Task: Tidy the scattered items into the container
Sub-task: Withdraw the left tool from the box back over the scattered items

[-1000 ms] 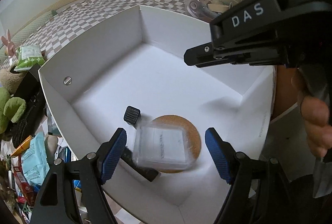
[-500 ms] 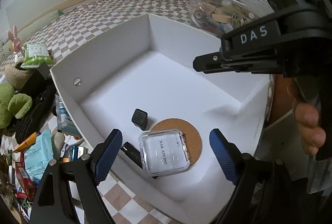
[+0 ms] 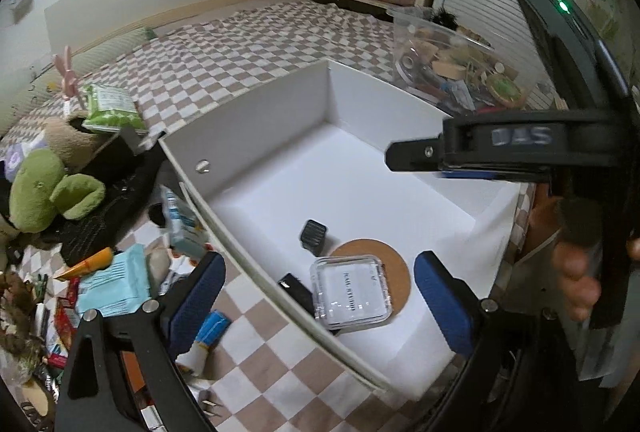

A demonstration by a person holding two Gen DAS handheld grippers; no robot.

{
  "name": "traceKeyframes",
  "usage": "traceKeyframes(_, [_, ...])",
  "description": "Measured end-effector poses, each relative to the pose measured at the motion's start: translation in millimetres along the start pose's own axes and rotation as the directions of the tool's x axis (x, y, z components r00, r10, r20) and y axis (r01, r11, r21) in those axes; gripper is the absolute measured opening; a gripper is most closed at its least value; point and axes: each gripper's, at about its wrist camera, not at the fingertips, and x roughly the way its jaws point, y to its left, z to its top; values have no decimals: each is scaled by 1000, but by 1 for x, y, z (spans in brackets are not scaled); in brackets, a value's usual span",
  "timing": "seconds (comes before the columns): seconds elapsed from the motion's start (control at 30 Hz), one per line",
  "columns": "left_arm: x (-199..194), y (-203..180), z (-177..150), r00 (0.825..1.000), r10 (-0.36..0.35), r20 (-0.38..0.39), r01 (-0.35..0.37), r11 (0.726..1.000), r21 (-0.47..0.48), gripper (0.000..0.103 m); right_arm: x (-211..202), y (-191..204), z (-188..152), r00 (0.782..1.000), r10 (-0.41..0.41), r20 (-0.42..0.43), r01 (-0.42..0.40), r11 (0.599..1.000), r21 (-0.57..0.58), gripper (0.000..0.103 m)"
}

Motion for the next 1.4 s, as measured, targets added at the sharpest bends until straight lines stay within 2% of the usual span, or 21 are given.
traceKeyframes(0.03, [-3,3,0,1000,5,3,-5,1000,-7,96,-3,1,-1,1000,1,28,-1,1000,0,87])
traceKeyframes(0.2, [-17,17,-4,999,27,20,-26,999,-32,97,-15,2,-3,994,12,110,-17,999,41,89])
traceKeyframes(0.3, [-24,25,-6,999,44,30,-42,998,-41,97,-24,3,-4,980,22,199,-35,997,62,103])
traceKeyframes(0.33, [-27,27,-7,998,49,34,-48,998,-44,97,-29,5,-5,970,45,239,-59,997,50,103])
traceKeyframes(0.4, [-32,33,-7,997,64,45,-62,997,-54,97,-40,10,-8,937,80,341,-92,996,19,103])
traceKeyframes(0.47, [-37,38,-8,996,71,54,-67,995,-67,97,-50,19,-12,904,60,423,-66,998,1,103])
traceKeyframes(0.5, [-39,41,-8,996,74,58,-69,995,-74,97,-52,22,-13,899,59,435,-59,998,-14,103])
traceKeyframes(0.63, [-51,51,-9,993,86,80,-79,993,-89,103,-53,40,-17,901,81,426,-47,995,-89,103])
traceKeyframes(0.8, [-67,65,-13,988,112,110,-103,991,-89,103,-57,65,-28,876,72,476,20,983,-185,103])
traceKeyframes(1.0, [-87,90,-22,979,156,133,-141,983,-115,103,-61,90,-38,863,109,492,31,963,-267,103])
traceKeyframes(1.27, [-115,130,-42,967,226,121,-205,964,-169,103,-66,118,-53,859,174,482,6,937,-349,103])
traceKeyframes(1.33, [-123,141,-49,961,249,117,-226,957,-180,103,-64,127,-59,861,175,477,16,929,-370,103])
traceKeyframes(1.4, [-130,152,-58,955,275,115,-250,949,-193,103,-60,135,-64,873,200,444,-7,917,-398,103])
